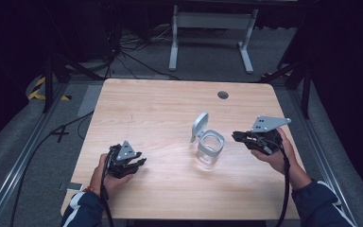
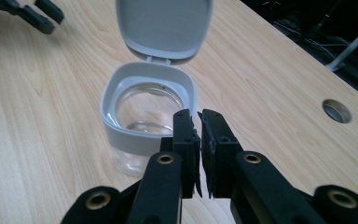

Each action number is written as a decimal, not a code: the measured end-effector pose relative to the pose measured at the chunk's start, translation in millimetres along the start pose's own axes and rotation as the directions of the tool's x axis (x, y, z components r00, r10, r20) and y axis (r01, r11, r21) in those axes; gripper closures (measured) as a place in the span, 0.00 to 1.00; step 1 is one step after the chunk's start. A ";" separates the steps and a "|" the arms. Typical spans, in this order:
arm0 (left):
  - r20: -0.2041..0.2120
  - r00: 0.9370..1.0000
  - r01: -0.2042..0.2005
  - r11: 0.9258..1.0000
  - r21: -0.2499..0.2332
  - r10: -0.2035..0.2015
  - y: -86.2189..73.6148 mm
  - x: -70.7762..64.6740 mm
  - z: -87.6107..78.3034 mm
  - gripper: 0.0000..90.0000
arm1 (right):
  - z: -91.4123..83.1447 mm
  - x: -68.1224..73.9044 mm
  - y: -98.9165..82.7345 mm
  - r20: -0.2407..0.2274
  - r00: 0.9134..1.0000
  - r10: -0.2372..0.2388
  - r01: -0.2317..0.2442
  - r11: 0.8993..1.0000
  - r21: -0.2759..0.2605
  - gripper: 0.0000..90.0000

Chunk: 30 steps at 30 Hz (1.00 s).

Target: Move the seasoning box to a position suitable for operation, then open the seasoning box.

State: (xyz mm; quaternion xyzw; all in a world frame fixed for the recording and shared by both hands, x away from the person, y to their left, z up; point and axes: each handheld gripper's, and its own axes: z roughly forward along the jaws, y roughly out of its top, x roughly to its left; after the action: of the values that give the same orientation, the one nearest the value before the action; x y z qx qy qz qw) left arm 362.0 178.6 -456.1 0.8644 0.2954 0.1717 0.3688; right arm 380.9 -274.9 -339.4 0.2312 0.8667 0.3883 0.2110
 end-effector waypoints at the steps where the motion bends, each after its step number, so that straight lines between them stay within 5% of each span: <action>1: 0.000 1.000 0.009 1.000 0.004 -0.009 -4.2 0.6 -2.1 0.72 | -2.9 -0.7 -2.6 0.002 1.000 0.000 0.000 1.000 0.003 0.94; 9: 0.019 0.999 0.048 0.998 0.034 -0.049 -27.0 5.5 -10.9 0.57 | -11.9 1.3 -21.0 0.029 0.999 -0.022 0.021 0.998 0.054 0.91; 15: -0.005 0.998 0.059 0.997 0.054 -0.058 -35.2 5.1 -11.6 0.45 | -19.6 -0.6 -39.4 0.026 1.000 -0.014 0.013 0.997 0.071 0.87; 24: 0.030 0.994 0.108 0.994 0.024 -0.109 -45.4 9.4 -13.3 0.32 | -27.6 -0.7 -78.4 0.022 1.000 0.012 -0.015 0.993 0.113 0.79; 30: 0.013 0.993 0.115 0.993 0.020 -0.116 -45.3 8.4 -12.0 0.29 | -29.2 -2.4 -100.4 0.024 0.999 0.027 -0.030 0.993 0.111 0.69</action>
State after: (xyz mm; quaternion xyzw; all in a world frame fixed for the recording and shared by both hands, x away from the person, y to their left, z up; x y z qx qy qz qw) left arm 344.8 215.5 -480.9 0.8504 0.3440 0.1413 0.3721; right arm 343.0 -352.5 -398.5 0.2592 0.8813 0.3397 0.2019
